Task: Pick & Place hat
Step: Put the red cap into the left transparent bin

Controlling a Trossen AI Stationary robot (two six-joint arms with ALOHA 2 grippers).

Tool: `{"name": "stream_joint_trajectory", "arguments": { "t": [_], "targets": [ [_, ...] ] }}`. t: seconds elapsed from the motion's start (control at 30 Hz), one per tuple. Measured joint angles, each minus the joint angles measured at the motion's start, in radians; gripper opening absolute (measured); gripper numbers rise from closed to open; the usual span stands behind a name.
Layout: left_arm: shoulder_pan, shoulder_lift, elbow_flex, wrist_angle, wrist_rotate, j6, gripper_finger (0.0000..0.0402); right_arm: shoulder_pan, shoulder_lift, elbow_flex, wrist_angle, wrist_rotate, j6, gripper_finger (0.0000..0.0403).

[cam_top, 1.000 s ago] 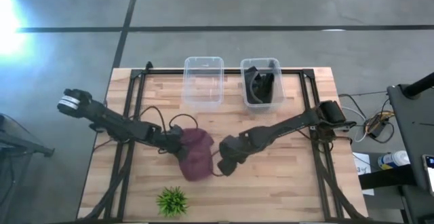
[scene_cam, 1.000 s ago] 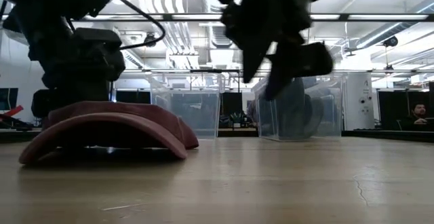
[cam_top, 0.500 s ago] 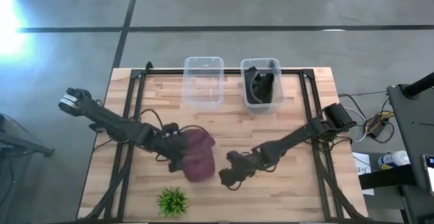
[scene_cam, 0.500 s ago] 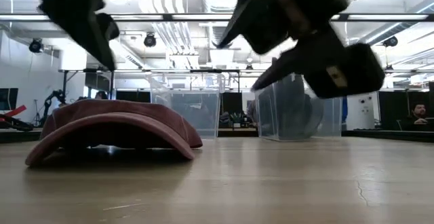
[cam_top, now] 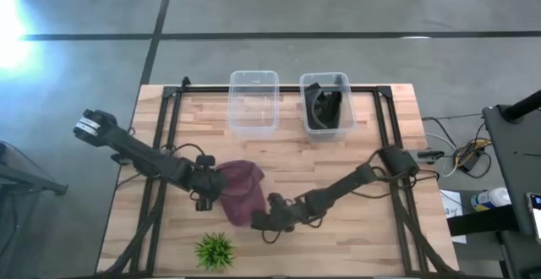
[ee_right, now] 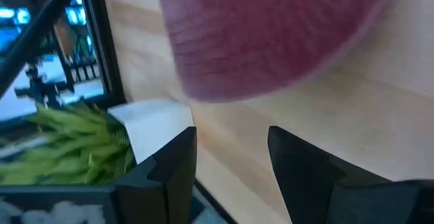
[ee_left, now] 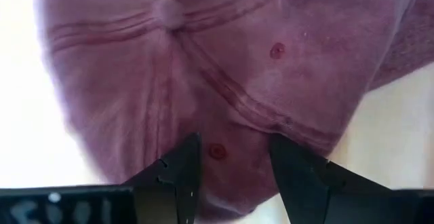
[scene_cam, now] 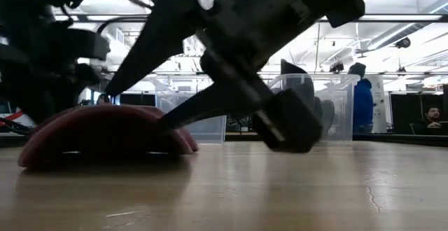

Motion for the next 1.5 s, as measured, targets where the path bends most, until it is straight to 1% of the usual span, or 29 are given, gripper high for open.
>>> {"name": "stream_joint_trajectory", "arguments": {
  "t": [0.1,0.17,0.23,0.33,0.43,0.5,0.57,0.67,0.73,0.87,0.9,0.93,1.0,1.07,1.17,1.23,1.3,1.37,1.43,1.5],
  "targets": [
    [-0.006,0.001,-0.027,0.071,0.078,-0.09,0.0169,0.001,0.043,0.05,-0.01,0.048,0.04,0.0178],
    [-0.013,0.001,-0.03,0.125,0.107,-0.136,0.0169,0.001,0.061,0.063,-0.027,0.091,0.058,0.0178],
    [-0.021,0.001,-0.03,0.163,0.115,-0.156,0.0169,0.0,0.069,0.074,-0.034,0.132,0.07,0.0178],
    [-0.029,0.001,-0.026,0.217,0.115,-0.156,0.0169,-0.002,0.042,0.076,-0.076,0.176,0.07,0.0178],
    [-0.033,0.001,-0.026,0.265,0.125,-0.158,0.0169,-0.002,0.005,0.071,-0.166,0.235,0.069,0.0178],
    [-0.035,0.001,-0.026,0.306,0.134,-0.159,0.0169,-0.008,-0.004,0.069,-0.217,0.256,0.052,0.0176],
    [-0.035,0.001,-0.021,0.344,0.135,-0.162,0.0169,-0.015,-0.009,0.068,-0.227,0.268,0.019,0.0169],
    [-0.035,-0.001,0.009,0.349,0.135,-0.162,0.0169,-0.022,-0.024,0.068,-0.224,0.276,-0.019,0.0141],
    [-0.035,-0.002,0.04,0.349,0.134,-0.159,0.0169,-0.026,-0.034,0.066,-0.223,0.287,-0.045,0.011],
    [-0.036,-0.007,0.122,0.344,0.134,-0.168,0.0169,-0.036,-0.062,0.058,-0.25,0.33,-0.131,0.0033],
    [-0.036,-0.013,0.15,0.332,0.134,-0.167,0.0169,-0.041,-0.079,0.057,-0.275,0.338,-0.157,0.0021],
    [-0.037,-0.022,0.178,0.317,0.129,-0.163,0.0169,-0.045,-0.099,0.057,-0.303,0.35,-0.181,0.0018],
    [-0.041,-0.046,0.241,0.263,0.079,-0.14,0.0169,-0.052,-0.151,0.056,-0.361,0.378,-0.244,0.0015],
    [-0.044,-0.076,0.306,0.2,0.008,-0.111,0.0169,-0.061,-0.22,0.048,-0.397,0.401,-0.346,0.0014],
    [-0.047,-0.125,0.398,0.118,-0.089,-0.095,0.0169,-0.067,-0.347,0.047,-0.407,0.404,-0.501,0.0014],
    [-0.048,-0.159,0.453,0.084,-0.142,-0.117,0.0169,-0.067,-0.434,0.047,-0.41,0.425,-0.597,0.0014],
    [-0.054,-0.194,0.503,0.065,-0.192,-0.148,0.0169,-0.065,-0.513,0.047,-0.433,0.474,-0.695,0.0013],
    [-0.064,-0.228,0.54,0.062,-0.257,-0.152,0.0169,-0.066,-0.583,0.056,-0.468,0.551,-0.797,0.0013],
    [-0.08,-0.258,0.565,0.063,-0.34,-0.138,0.0169,-0.081,-0.636,0.076,-0.516,0.645,-0.888,0.0013],
    [-0.098,-0.283,0.575,0.062,-0.43,-0.123,0.0169,-0.123,-0.669,0.095,-0.582,0.688,-0.942,0.0013]
  ]
}}
